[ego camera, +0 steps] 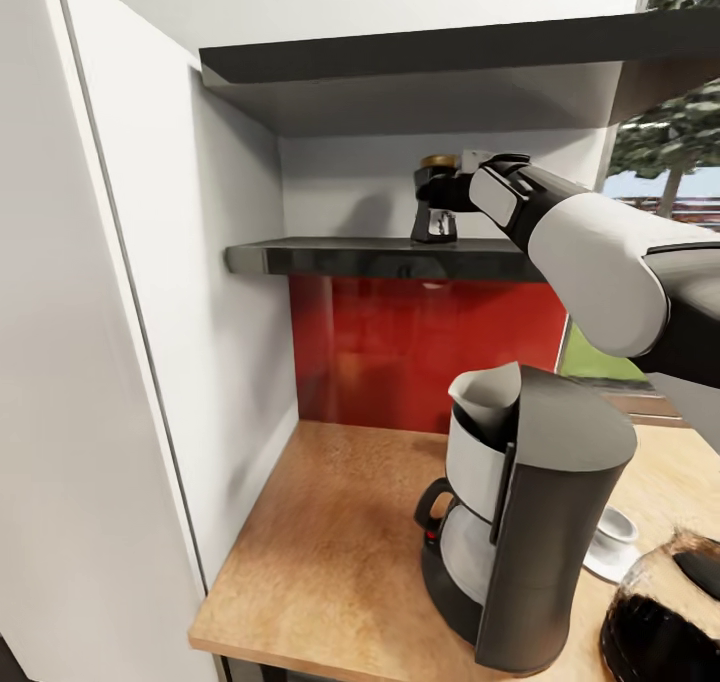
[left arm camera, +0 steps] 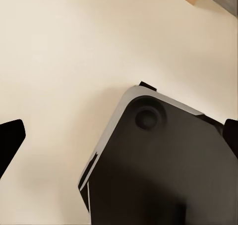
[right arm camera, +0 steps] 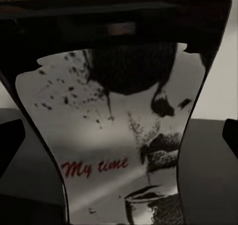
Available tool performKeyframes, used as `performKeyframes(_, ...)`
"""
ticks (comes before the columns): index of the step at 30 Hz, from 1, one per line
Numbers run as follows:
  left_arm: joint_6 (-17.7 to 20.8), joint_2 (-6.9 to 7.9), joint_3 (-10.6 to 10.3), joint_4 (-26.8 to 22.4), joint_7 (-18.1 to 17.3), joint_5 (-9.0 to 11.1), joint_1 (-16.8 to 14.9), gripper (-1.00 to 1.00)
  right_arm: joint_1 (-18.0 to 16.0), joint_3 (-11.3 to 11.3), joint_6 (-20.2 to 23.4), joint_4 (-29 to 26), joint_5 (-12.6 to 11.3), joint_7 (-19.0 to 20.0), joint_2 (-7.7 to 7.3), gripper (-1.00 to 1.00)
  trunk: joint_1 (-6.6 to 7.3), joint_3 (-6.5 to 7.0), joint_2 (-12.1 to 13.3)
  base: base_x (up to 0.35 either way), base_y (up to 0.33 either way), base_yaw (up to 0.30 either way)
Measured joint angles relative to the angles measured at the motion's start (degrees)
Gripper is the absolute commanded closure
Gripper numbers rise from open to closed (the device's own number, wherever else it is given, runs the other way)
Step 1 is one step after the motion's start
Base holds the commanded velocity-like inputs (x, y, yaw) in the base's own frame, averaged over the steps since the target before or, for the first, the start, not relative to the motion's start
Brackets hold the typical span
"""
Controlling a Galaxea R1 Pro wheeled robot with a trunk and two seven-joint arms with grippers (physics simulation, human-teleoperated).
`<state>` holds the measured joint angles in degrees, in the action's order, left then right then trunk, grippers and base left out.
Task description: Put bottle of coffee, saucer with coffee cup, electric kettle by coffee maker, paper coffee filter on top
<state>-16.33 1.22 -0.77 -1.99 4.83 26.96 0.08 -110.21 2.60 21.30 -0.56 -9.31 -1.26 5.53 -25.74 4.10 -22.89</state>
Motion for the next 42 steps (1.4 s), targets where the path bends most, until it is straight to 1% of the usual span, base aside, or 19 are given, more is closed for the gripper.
performKeyframes(5,-0.07,-0.01,0.00,0.00,0.00,0.00,0.00,-1.00,0.00,0.00,0.00,0.00,0.01,-0.01,-0.03,-1.00,-0.02,0.00,0.01,0.096,0.016,0.000)
performKeyframes(16,-0.10,-0.07,0.00,0.00,0.00,-0.06,0.00,-1.00,0.00,0.02,-0.06,0.00,0.02,0.02,-0.15,-1.00,-0.03,0.00,0.01,0.012,0.002,0.000)
performKeyframes(17,-0.10,-0.07,0.00,0.00,0.00,-0.09,0.00,-1.00,0.00,0.03,-0.07,0.02,0.02,0.03,-0.16,1.00,-0.03,0.00,0.01,0.001,0.000,0.000)
performKeyframes(32,-0.10,-0.08,-0.06,0.00,0.00,-0.27,0.00,-1.00,0.00,0.09,-1.26,0.09,0.45,0.44,-0.17,1.00,-0.03,0.00,0.01,0.000,0.000,0.000)
performKeyframes(42,-0.03,-0.08,-0.11,0.00,0.00,-0.28,0.00,-1.00,0.00,0.12,-1.32,0.09,0.65,0.45,0.18,1.00,-0.03,0.00,0.01,0.000,0.000,0.000)
